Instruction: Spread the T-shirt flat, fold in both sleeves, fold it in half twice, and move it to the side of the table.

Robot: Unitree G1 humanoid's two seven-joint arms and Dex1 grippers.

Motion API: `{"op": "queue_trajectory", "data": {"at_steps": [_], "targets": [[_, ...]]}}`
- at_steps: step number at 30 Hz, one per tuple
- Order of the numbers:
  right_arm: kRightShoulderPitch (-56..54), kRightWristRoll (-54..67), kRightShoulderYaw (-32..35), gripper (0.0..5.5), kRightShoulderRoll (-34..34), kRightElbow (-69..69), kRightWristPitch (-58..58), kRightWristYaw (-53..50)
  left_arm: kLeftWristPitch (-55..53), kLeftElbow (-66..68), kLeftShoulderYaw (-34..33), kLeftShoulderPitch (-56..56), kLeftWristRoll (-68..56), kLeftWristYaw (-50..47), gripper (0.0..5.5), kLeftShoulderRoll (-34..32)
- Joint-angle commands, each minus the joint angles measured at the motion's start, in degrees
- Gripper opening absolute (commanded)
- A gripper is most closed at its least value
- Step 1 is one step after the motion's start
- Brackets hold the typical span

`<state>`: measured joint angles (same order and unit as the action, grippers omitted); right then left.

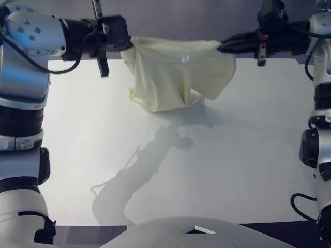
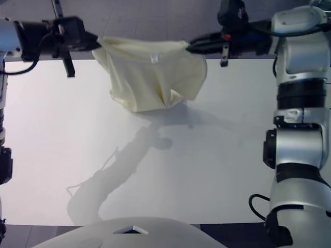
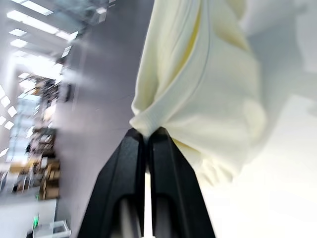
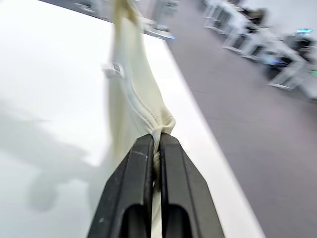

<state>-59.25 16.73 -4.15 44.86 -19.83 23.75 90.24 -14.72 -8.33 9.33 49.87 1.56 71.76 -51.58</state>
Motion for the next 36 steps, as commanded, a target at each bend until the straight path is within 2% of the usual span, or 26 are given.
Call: {"op": "queue_trajectory", "data": {"at_steps": [1, 5, 8, 12, 13, 14, 19, 23, 25, 26, 28, 31, 33, 36], "targets": [[8.92, 17.10, -3.50, 0.01, 11.22, 18.05, 9.97, 2.24, -0.29, -9.91, -2.20, -7.63, -7.09, 7.71, 0.00, -5.96], [22.42, 25.20, -6.37, 0.01, 16.25, 34.81, 16.21, 2.22, -5.55, -25.07, -3.31, -22.62, -15.05, 10.63, 0.00, -10.27], [32.47, 21.64, -9.70, 0.01, 16.12, 42.71, 15.86, -0.99, -8.14, -32.54, -1.62, -31.74, -15.72, 8.23, 0.00, -11.21], [43.30, 15.53, -13.85, 0.01, 17.79, 49.75, 13.41, -4.75, -5.74, -39.05, 1.40, -45.33, -11.59, 6.52, 0.00, -14.46], [45.14, 14.57, -14.26, 0.30, 18.40, 51.32, 13.31, -5.45, -5.58, -40.08, 1.62, -47.48, -11.06, 6.03, 0.00, -15.05], [46.82, 14.43, -14.28, 0.44, 19.16, 52.86, 13.48, -5.64, -5.83, -41.00, 1.91, -49.32, -10.67, 5.69, 0.29, -15.70], [47.88, 16.42, -11.11, 1.15, 19.73, 53.51, 14.38, -6.21, -6.44, -40.16, -1.32, -52.09, -13.04, 5.76, 0.99, -17.35], [45.20, 18.59, -6.03, 1.89, 19.80, 50.21, 14.63, -6.17, -7.71, -33.60, -11.10, -49.08, -19.72, 7.14, 1.76, -18.17], [42.85, 17.56, -4.37, 2.24, 17.96, 47.21, 14.33, -8.95, -9.41, -28.50, -14.91, -43.96, -21.76, 5.00, 2.12, -17.61], [41.33, 16.15, -4.34, 2.42, 16.02, 45.39, 14.30, -11.89, -10.38, -26.67, -15.04, -41.00, -21.77, 2.89, 2.31, -16.54], [37.97, 12.78, -5.20, 2.75, 9.73, 40.93, 15.26, -20.96, -17.17, -24.05, -11.05, -33.59, -20.33, -5.84, 2.65, -10.08], [35.04, 5.22, -8.44, 3.17, 1.95, 33.54, 11.70, -30.72, -27.16, -17.67, -2.49, -25.62, -14.37, -22.77, 3.10, 4.88], [32.42, 0.48, -10.54, 3.53, -2.48, 25.88, 7.55, -34.32, -24.44, -11.00, 3.41, -23.84, -7.06, -29.94, 3.47, 10.34], [24.19, -9.13, -13.58, 4.02, -9.18, 6.10, -4.15, -40.95, -15.29, 3.25, 9.56, -20.65, 1.14, -34.27, 3.98, 14.05]]}}
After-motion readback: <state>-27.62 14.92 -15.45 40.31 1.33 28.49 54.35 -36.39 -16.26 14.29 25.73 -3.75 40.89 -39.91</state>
